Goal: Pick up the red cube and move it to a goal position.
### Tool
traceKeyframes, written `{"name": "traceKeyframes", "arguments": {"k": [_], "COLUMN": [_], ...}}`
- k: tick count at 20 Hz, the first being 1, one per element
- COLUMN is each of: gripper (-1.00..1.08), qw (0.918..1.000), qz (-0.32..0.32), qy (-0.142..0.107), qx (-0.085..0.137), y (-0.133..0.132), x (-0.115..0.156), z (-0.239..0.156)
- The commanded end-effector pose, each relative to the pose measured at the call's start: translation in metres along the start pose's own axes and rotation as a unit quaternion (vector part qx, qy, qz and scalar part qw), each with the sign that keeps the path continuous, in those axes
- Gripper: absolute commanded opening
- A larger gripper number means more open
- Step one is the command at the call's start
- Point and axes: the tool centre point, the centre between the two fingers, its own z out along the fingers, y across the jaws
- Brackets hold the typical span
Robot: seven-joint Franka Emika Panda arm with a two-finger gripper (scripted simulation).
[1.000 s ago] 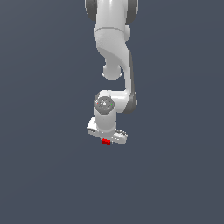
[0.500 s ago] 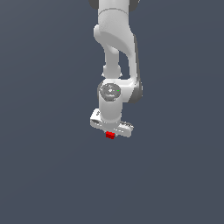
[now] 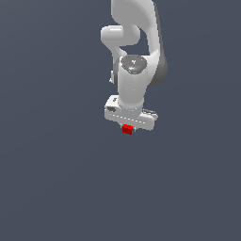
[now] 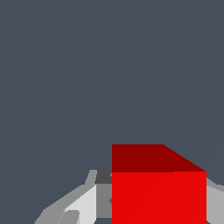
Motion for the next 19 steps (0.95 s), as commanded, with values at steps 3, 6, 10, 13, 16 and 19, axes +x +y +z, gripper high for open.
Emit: {"name": "traceKeyframes", "arguments": {"k": [3,6,10,13,16,19], "gripper": [-1.00,-1.00,-1.00,-1.00,-1.00,-1.00], "qw": [1.0000,1.0000,1.0000,1.0000,1.0000,1.0000], "qz": [0.000,0.000,0.000,0.000,0.000,0.000], "qy": [0.000,0.000,0.000,0.000,0.000,0.000], "qx": [0.000,0.000,0.000,0.000,0.000,0.000], "y": [-0.013,-0.021,-0.029,-0.033,-0.036,-0.037], "x": [-0.017,-0.026,-0.036,-0.040,-0.042,-0.043], "z": [-0.043,-0.067,-0.092,-0.105,-0.113,-0.115]}}
